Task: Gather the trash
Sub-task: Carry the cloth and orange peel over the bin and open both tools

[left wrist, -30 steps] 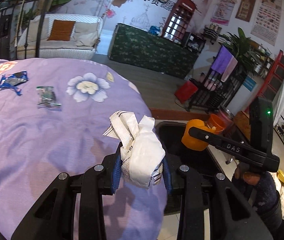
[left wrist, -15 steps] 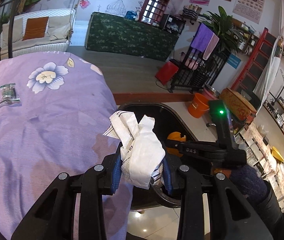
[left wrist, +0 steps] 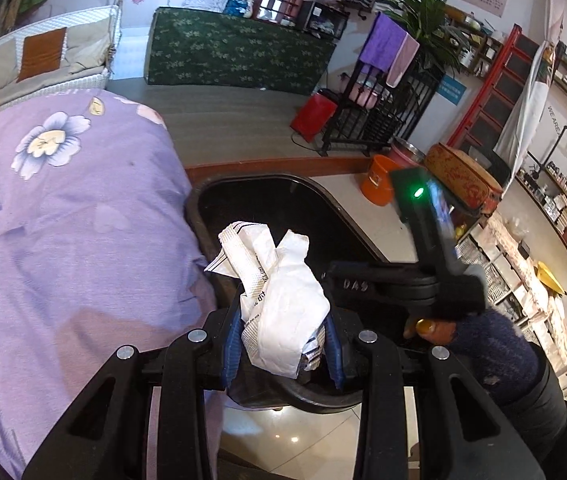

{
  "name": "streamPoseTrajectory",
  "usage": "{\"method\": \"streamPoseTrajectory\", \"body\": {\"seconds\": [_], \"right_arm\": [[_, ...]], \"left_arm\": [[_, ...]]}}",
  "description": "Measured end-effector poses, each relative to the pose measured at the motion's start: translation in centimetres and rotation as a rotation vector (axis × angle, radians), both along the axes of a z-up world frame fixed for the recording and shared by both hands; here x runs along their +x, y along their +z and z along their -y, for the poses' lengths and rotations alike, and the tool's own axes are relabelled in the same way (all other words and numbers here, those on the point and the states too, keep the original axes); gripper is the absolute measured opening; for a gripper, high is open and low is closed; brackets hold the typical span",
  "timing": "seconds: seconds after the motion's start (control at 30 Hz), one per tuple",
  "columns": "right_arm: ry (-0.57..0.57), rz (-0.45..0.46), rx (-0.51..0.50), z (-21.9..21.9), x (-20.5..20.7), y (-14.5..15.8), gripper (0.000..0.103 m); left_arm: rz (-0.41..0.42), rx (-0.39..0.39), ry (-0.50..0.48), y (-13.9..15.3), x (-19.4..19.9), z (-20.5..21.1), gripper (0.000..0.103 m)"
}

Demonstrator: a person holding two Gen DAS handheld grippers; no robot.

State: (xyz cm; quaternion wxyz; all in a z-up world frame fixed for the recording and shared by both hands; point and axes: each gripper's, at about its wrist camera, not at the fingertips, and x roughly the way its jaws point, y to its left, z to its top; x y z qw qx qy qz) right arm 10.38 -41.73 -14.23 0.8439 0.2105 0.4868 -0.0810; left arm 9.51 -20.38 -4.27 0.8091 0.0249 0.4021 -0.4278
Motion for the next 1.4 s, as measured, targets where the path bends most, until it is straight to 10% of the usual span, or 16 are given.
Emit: {"method": "streamPoseTrajectory", "body": {"seconds": [0.7,1.03,1.4], "right_arm": [[-0.186,0.200,-0.089,4.3,-4.1,7.1,0.058],[-0.193,0.197,-0.087,4.7,-4.4,6.9,0.060],[-0.136,0.220,-0.078,2.9,-2.7,6.7,0.072]], "left_arm": [[-0.018,0.110,-0.174,-3.1,-2.1,7.9,0.034],[0.010,0.104,-0.201,-3.5,-2.8,8.8,0.077],[0.047,0.051,-0.187,-1.4,-3.5,5.8,0.093]]}}
